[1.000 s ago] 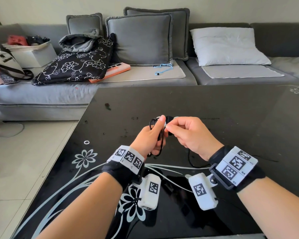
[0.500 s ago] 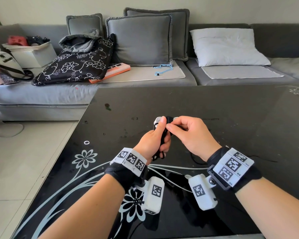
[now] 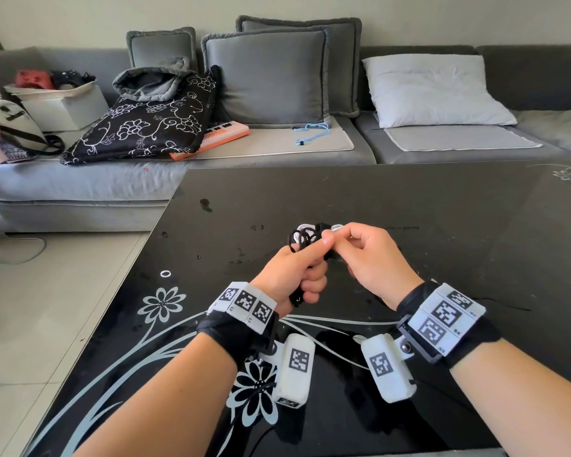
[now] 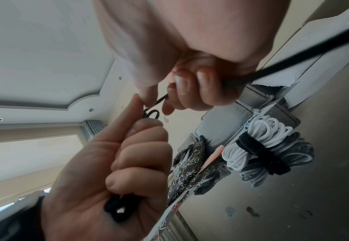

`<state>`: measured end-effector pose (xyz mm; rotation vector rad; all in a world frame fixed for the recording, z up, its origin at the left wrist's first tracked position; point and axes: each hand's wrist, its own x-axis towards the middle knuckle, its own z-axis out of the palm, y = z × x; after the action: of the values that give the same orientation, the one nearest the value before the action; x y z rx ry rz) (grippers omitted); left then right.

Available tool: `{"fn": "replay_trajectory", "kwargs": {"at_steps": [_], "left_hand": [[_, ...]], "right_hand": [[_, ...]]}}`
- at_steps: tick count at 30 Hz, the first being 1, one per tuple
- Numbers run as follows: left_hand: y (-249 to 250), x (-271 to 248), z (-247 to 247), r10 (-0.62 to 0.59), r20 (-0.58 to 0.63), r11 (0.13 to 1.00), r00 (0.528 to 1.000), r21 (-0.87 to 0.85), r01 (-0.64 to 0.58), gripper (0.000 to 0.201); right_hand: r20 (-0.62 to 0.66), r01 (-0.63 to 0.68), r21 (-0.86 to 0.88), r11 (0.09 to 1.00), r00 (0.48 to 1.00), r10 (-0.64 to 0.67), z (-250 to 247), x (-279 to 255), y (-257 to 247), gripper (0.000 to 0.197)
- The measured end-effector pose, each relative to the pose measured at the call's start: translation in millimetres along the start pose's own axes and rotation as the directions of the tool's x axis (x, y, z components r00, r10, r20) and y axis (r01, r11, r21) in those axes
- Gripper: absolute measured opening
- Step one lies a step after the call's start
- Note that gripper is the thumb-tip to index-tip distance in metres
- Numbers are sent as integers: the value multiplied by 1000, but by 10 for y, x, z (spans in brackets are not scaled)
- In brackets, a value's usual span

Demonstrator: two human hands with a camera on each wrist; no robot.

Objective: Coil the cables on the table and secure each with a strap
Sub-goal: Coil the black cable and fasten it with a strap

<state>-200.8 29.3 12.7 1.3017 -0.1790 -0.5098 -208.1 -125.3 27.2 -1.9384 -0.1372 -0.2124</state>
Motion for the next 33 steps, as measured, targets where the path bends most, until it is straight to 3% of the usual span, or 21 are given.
{"fn": "replay_trajectory", "kwargs": {"at_steps": [6,10,19,24,28,33], "left_hand": [[35,73,-113,44,-188,983,981,-169,-77,51],[7,77,-76,72,-262,982,963,-149,-114,50],[-52,103,1,161,-222,980,962,-76,-182,45],[-131,125,-12,229,-171,971,958,-28,-237,34],[-139,125,22,218,-220,974,951,-13,-227,21],[-69,148,1,159,-338,966,927,-140,-217,48]], "right_hand": [[-46,-11,66,998,999,14,-11,8,-24,14],[-41,47,49,998,998,-45,8,-37,-100,12],[84,13,92,996,996,-21,157,-117,-83,5],[89,0,3,1000,996,0,203,-112,-59,9],[104,4,-25,1000,995,-2,182,-130,-92,8],[153,5,14,1000,988,-7,202,-159,-139,12]]}}
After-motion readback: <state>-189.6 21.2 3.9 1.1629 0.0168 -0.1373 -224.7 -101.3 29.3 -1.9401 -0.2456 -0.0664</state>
